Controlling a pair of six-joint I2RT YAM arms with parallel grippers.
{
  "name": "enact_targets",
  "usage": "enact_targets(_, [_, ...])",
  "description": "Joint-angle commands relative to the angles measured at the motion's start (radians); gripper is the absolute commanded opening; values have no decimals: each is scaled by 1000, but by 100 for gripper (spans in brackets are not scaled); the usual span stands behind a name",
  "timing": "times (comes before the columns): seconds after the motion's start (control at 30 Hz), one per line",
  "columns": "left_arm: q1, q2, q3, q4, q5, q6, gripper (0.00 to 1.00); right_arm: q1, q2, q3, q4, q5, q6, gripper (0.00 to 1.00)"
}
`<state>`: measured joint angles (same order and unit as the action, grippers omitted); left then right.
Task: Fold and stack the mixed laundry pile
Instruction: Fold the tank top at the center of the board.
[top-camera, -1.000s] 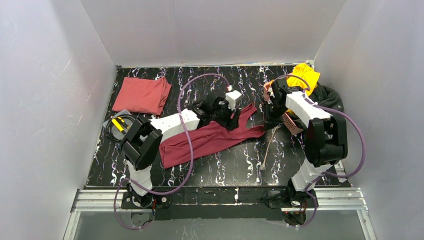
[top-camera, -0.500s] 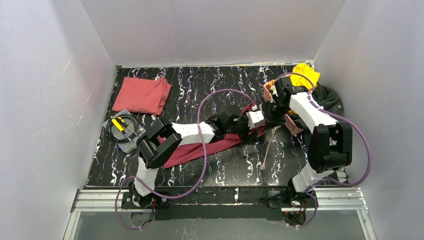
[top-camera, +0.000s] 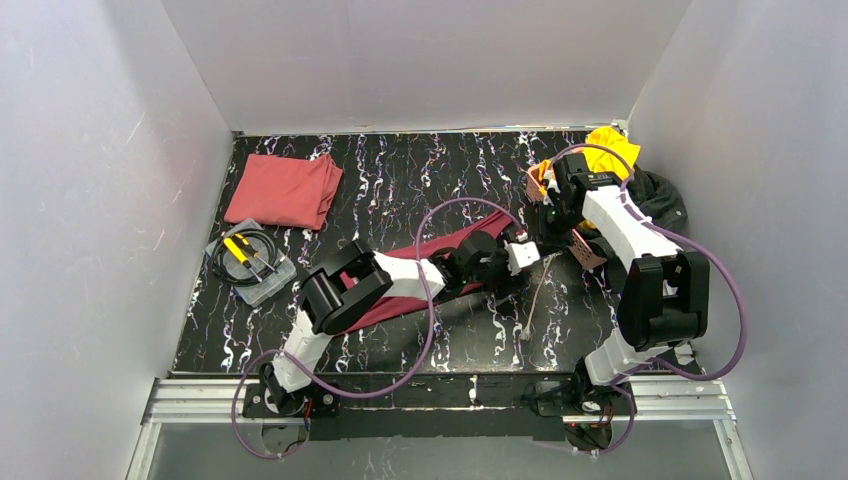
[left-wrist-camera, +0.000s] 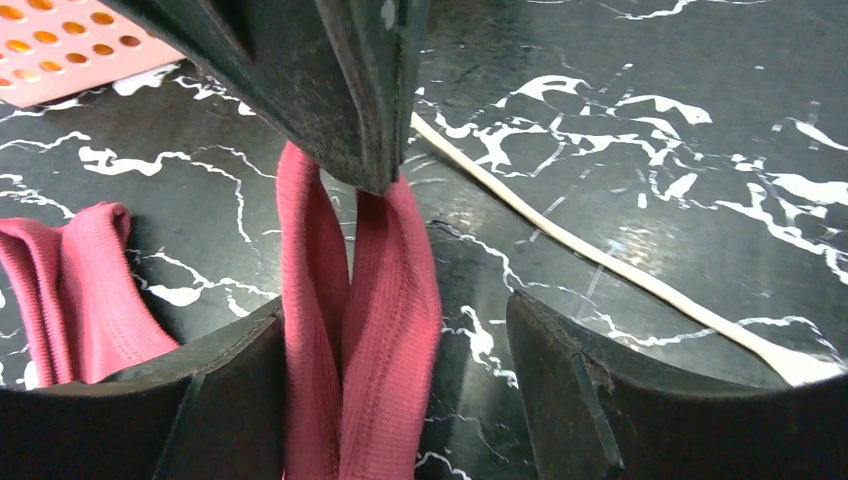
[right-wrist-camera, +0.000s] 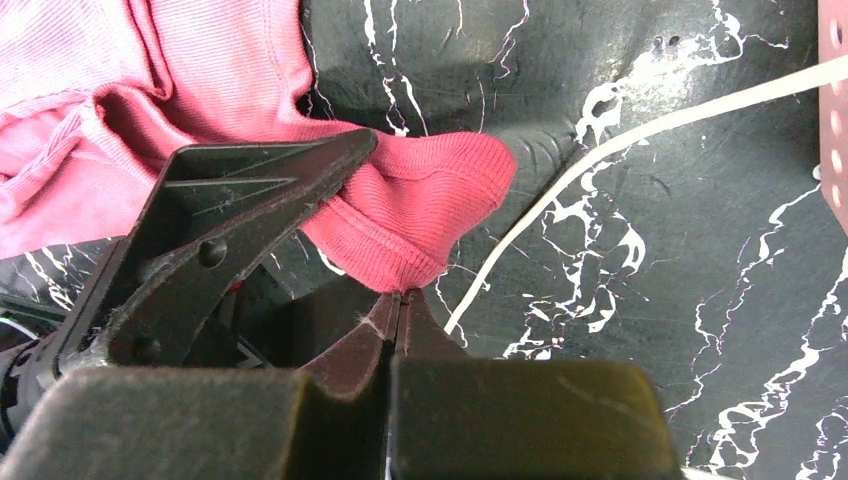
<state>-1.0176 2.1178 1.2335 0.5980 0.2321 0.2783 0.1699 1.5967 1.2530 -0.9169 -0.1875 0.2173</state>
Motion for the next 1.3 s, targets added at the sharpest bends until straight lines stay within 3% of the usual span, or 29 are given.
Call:
enact_targets(0.0, [-36,21,65,32,-176,69,67,-5,-42,13,-10,-19,1,1])
enact_targets(0.03, [-45,29,73,28,-212,79,63,-6,-44,13,-10,-18,1,1])
enact_targets(0.1, [-54,29,78,23,-264,72,45,-8,-46,11,-9,-17,-1,1])
enact_targets(0.23, [-51,-6,65,8,-195,26,17,-17,-47,-7,8,-32,-2,1])
enact_targets(0.43, [4,-30,76,-83,11,-81,0,-59,-91,-55,72,-44,19,49])
enact_targets(0.53, [66,-29,83,-101,197,-179,0,-103,-137,-93,131,-54,32,73])
enact_targets(0.6, [97,-28,92,-111,285,-218,0,-127,-176,-130,198,-69,30,80])
enact_targets(0.8, [180,3,151,-132,527,-365,0,-160,-324,-345,477,-126,3,88])
enact_targets(1.0, [211,55,250,-247,688,-398,0,-161,-440,-570,818,-370,52,92])
enact_targets(1.27, [219,74,302,-292,787,-443,0,-161,-424,-598,830,-362,1,92])
